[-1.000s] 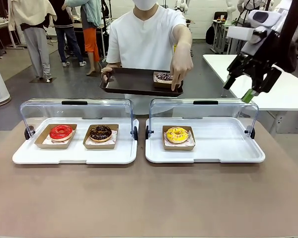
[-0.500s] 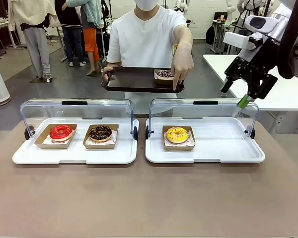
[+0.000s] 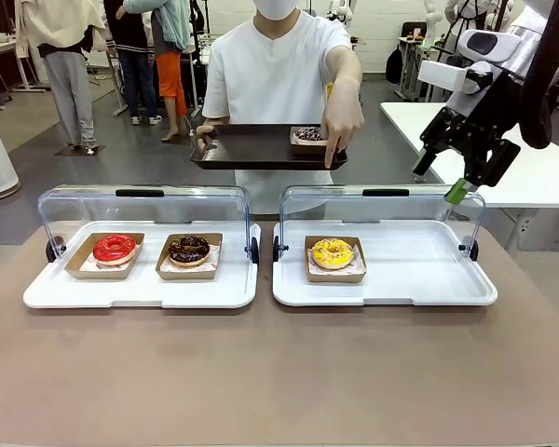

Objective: Provide the desired donut to the person.
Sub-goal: Pick up and lift the Paper togo box containing the Donut pointed at by the person.

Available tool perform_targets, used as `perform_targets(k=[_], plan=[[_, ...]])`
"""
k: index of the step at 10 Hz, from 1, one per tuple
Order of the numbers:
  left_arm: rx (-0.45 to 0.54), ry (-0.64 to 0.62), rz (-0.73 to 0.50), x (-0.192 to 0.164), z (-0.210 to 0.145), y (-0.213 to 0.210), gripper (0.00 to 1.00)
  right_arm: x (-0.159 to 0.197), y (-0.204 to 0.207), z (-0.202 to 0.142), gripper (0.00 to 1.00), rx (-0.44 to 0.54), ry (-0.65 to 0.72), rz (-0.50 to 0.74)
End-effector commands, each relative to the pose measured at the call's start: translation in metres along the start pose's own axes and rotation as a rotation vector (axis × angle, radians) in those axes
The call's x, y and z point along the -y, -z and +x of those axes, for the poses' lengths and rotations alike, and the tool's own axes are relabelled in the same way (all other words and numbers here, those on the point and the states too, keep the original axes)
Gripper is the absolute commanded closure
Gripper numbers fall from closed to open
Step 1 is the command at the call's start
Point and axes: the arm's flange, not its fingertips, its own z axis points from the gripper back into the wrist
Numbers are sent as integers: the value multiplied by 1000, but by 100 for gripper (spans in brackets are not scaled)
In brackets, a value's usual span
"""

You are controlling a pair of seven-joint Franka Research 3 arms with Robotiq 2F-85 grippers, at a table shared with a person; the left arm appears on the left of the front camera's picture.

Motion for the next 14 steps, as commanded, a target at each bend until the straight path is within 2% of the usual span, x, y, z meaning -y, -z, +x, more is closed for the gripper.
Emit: perform_targets(k=[1, 3, 5, 7, 9, 11, 14], plan=[[2, 0, 1, 0, 1, 1, 0, -10, 11, 28, 0, -165, 146, -46], [2, 0, 1, 0, 1, 1, 0, -10, 41, 70, 0, -326, 282, -61], [2, 0, 1, 0, 1, 1, 0, -9, 70, 95, 0, -398, 367, -59], [2, 0, 1, 0, 1, 1, 0, 1, 97, 95, 0, -426, 477, -81], [2, 0, 1, 0, 1, 1, 0, 14, 122, 85, 0, -403, 446, -137], [2, 0, 1, 0, 1, 1, 0, 26, 143, 65, 0, -300, 302, -116], [2, 0, 1, 0, 1, 1, 0, 31, 168, 47, 0, -310, 231, -70]])
